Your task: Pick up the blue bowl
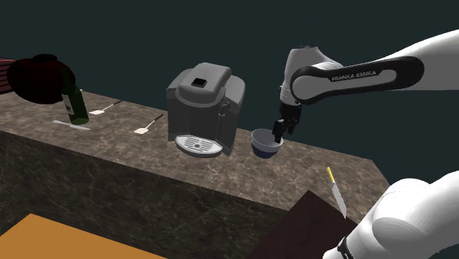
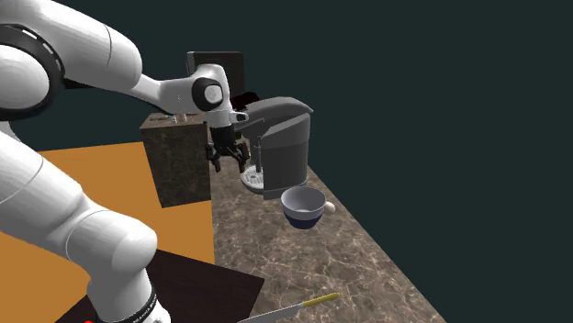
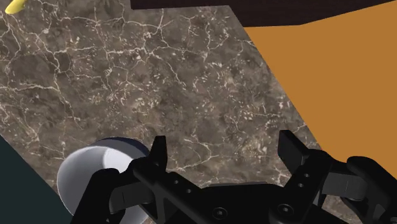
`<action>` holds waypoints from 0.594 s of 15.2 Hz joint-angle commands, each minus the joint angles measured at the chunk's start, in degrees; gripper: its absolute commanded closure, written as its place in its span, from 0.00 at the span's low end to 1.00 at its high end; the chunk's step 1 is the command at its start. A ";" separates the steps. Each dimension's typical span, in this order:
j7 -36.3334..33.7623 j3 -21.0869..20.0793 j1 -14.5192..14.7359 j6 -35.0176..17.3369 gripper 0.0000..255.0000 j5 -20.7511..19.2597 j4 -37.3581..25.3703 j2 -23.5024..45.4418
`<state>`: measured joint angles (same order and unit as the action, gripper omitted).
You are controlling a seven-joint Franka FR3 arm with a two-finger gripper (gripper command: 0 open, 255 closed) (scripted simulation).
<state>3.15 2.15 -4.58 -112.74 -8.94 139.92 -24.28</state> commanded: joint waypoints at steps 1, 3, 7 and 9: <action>0.78 0.83 -0.65 -3.91 0.00 -1.12 -0.54 3.77; 1.27 1.46 -1.19 -7.46 0.00 -2.06 -1.42 7.65; 2.16 2.63 -2.19 -13.94 0.00 -3.74 -4.17 15.76; 2.58 3.18 -2.66 -16.83 0.00 -4.46 -6.04 19.93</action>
<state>5.70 5.18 -7.11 -128.03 -13.08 135.15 -6.80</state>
